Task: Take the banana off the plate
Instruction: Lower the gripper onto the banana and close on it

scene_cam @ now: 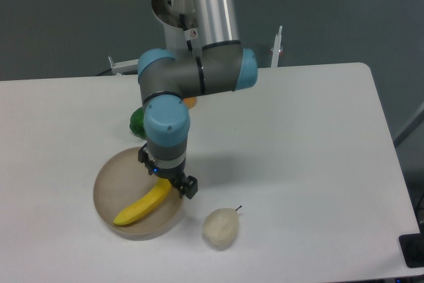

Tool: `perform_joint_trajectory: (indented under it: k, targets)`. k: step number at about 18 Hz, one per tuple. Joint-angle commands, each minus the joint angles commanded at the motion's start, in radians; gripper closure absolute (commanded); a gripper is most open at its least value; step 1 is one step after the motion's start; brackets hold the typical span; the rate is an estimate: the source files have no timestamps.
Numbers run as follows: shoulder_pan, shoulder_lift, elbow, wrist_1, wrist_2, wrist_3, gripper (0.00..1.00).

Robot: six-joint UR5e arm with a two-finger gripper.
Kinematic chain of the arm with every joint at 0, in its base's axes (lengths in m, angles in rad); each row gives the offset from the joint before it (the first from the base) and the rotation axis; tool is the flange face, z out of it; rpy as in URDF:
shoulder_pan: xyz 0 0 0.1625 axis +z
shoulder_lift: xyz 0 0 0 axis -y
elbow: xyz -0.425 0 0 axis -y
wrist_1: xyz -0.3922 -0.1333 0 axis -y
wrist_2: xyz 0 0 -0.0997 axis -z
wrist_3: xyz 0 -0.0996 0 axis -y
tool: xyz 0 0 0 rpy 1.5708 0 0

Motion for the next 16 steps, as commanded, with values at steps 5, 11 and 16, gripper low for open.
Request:
perform_joint_trajectory:
  k: [5,11,16]
  targets:
    - [-0.015,-0.012,-0.018,0.000,0.000,-0.031,0.00]
    - [-0.026,-0.057,-0.008,0.005,0.002,-0.041,0.12]
    - [-0.026,-0.057,0.001,0.000,0.000,-0.044,0.90]
